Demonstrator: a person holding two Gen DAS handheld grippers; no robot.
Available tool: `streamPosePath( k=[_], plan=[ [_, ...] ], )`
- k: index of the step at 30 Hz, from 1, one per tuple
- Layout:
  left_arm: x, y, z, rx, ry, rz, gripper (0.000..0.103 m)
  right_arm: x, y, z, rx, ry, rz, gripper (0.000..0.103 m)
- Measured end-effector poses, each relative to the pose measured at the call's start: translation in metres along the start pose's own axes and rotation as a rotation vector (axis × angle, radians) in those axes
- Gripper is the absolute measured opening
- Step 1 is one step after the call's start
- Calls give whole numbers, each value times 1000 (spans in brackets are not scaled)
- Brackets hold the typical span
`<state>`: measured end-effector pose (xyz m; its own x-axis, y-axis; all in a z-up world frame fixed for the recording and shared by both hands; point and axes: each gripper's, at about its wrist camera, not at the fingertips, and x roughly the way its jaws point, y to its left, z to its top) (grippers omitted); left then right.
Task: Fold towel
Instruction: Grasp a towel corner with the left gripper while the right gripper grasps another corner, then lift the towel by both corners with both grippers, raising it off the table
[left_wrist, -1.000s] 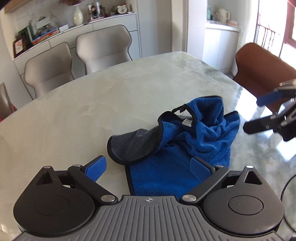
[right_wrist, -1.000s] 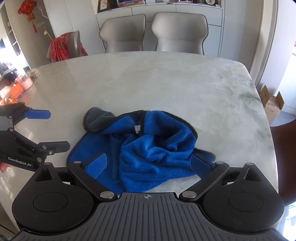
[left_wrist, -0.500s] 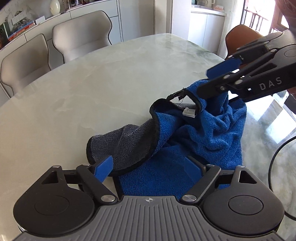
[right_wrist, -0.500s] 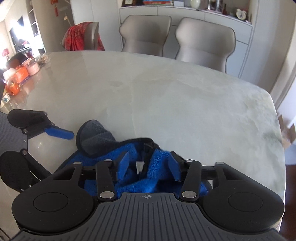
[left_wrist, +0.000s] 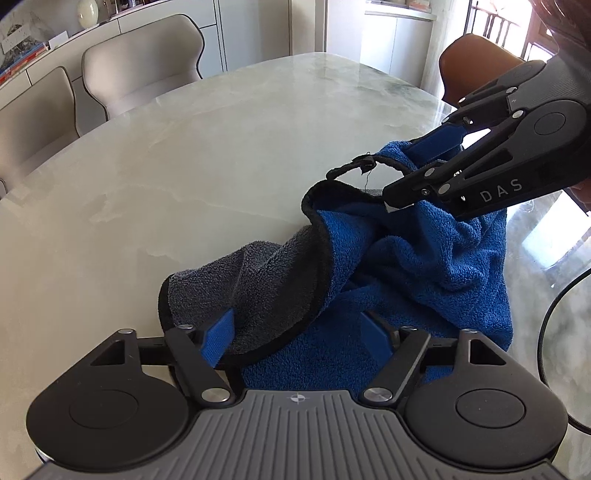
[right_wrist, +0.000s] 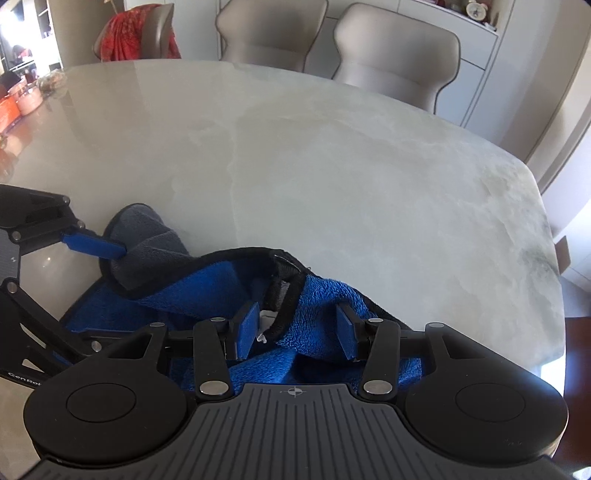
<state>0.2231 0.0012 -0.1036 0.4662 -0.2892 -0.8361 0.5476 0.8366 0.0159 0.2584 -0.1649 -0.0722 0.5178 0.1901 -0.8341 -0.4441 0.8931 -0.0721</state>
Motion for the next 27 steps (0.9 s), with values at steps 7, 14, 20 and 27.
streamPosePath(
  k=[7, 14, 20, 27],
  plan=[
    [3, 3, -4, 1, 14, 7, 37, -3, -8, -11, 25, -42, 3, 15],
    [-12, 12, -9, -45, -12, 18, 12, -28, -16, -10, 101, -130, -6, 13],
    [-28, 3, -10, -37, -26, 50, 10, -65, -44, -18, 197, -193, -40, 13],
    [-51, -4, -5, -34, -56, 79, 10, -105, -67, -42, 298, -222, -70, 12]
  ],
)
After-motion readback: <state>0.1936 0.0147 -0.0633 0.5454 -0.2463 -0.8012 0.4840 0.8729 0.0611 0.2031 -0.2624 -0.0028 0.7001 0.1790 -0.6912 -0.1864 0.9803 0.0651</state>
